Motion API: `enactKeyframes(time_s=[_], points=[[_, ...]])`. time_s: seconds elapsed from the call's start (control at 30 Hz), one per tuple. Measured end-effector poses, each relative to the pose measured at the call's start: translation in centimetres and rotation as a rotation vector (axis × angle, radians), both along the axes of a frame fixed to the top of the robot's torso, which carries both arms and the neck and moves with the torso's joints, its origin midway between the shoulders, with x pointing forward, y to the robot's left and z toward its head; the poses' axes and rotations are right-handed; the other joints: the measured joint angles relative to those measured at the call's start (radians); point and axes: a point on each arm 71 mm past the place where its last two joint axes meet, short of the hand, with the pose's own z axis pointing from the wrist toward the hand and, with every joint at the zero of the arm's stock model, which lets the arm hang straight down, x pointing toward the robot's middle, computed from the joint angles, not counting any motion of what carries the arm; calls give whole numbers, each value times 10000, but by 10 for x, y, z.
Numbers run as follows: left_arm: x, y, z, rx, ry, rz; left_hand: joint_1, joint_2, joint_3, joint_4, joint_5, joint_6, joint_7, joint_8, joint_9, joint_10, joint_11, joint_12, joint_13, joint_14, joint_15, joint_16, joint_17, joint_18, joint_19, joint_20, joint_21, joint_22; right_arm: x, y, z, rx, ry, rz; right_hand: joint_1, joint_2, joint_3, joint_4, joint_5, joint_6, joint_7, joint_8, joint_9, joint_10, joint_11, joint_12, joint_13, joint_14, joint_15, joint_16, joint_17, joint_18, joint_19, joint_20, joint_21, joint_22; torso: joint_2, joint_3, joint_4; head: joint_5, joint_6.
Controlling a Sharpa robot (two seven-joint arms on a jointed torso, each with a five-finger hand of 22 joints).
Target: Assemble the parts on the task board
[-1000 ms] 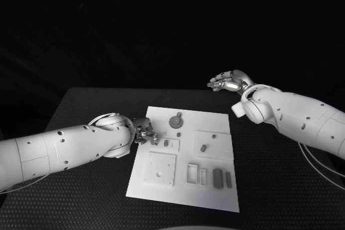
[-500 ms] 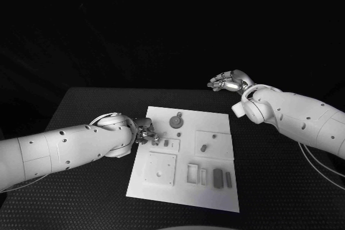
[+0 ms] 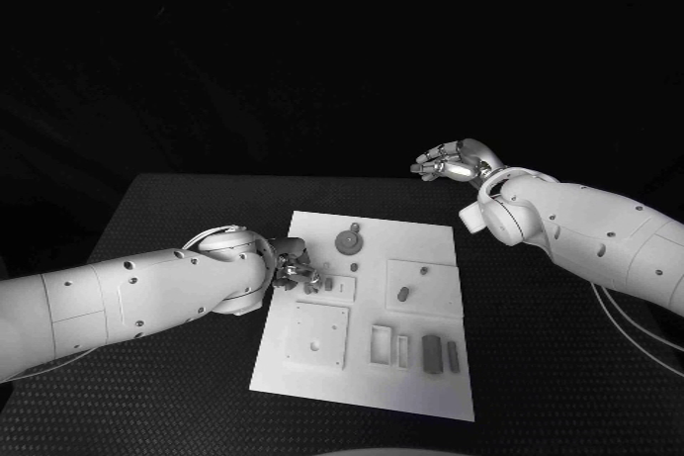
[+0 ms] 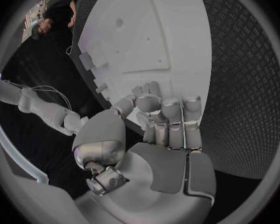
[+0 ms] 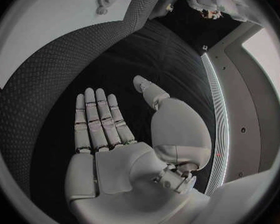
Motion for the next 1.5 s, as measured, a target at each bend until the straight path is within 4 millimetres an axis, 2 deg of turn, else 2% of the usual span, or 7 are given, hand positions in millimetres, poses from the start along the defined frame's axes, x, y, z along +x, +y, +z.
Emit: enactKeyframes(time_s=[0.6,0.7,1.5], points=[[-2,5,-1,-92,-115,32,16,16,45,-58,108,6,-6,60,9,-12,-14,39,-46,18,14,46,8,0,0,0,84,-32,0,0,-1,-1,20,-3,0,0,0,0,0,0,0,0,-8,0,0,0,0,-67,-2,0,-10,1,0,0,0,7,0,-5,4,-20,1],[-3,6,-1,-140,-156,93,16,16,45,-58,156,7,-7,98,12,-11,-14,39,-46,19,14,45,8,160,0,0,84,-42,0,0,-2,0,30,-1,0,0,0,0,0,0,0,0,-8,0,0,0,0,-68,-2,0,-10,1,0,0,0,7,0,-12,4,-27,1],[2,10,1,-182,-295,320,16,16,56,-99,138,8,-8,89,17,-12,-14,77,-54,1,-6,45,5,159,0,0,84,-50,0,1,-2,1,36,1,0,0,-5,5,0,0,0,0,-17,0,0,0,1,-67,-2,0,-29,1,0,0,0,15,-1,-6,1,-46,-11]])
